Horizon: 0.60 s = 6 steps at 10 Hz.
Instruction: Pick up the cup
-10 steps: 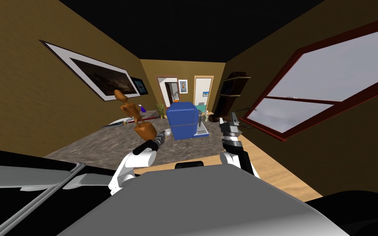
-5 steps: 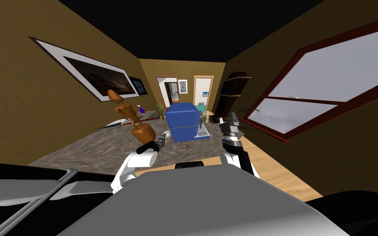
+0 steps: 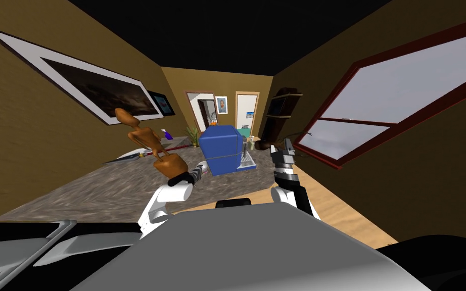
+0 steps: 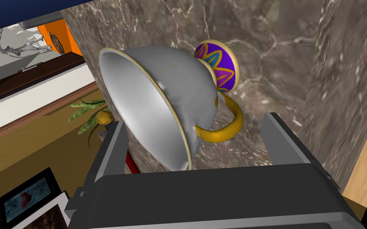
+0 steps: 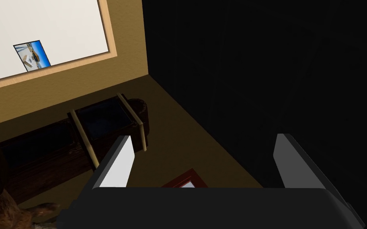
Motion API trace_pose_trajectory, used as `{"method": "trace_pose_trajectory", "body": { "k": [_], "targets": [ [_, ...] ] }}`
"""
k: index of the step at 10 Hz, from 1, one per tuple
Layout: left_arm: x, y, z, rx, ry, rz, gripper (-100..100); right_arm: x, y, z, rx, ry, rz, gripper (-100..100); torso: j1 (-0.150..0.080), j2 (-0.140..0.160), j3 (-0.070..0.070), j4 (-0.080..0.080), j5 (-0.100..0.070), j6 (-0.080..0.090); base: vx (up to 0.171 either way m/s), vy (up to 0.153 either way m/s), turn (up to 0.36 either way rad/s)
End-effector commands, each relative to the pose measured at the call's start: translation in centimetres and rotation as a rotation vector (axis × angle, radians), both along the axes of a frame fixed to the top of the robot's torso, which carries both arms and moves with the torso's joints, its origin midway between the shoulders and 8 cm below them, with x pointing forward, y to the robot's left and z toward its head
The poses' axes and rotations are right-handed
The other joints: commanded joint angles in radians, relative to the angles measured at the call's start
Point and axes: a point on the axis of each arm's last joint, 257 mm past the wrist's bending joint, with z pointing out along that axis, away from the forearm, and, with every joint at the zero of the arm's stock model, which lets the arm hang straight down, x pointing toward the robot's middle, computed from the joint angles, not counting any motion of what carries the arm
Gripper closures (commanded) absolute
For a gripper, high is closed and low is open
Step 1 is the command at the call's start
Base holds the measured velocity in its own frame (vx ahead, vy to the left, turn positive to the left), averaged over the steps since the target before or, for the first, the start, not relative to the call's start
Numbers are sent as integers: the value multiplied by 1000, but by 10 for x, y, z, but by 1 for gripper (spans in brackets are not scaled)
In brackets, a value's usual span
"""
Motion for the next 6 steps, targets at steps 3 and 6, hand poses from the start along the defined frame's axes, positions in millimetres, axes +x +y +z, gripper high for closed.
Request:
{"method": "trace_pose_trajectory", "body": {
  "k": [3, 6],
  "targets": [
    [13, 29, -8, 3, 5, 46, -100, 0, 0, 0, 0, 0, 0, 0, 1, -1, -1, 0, 0, 0, -64, -24, -102],
    [27, 63, -11, -1, 1, 101, -100, 0, 0, 0, 0, 0, 0, 0, 0, 0, 0, 0, 0, 0, -84, -37, -182]
  ]
}}
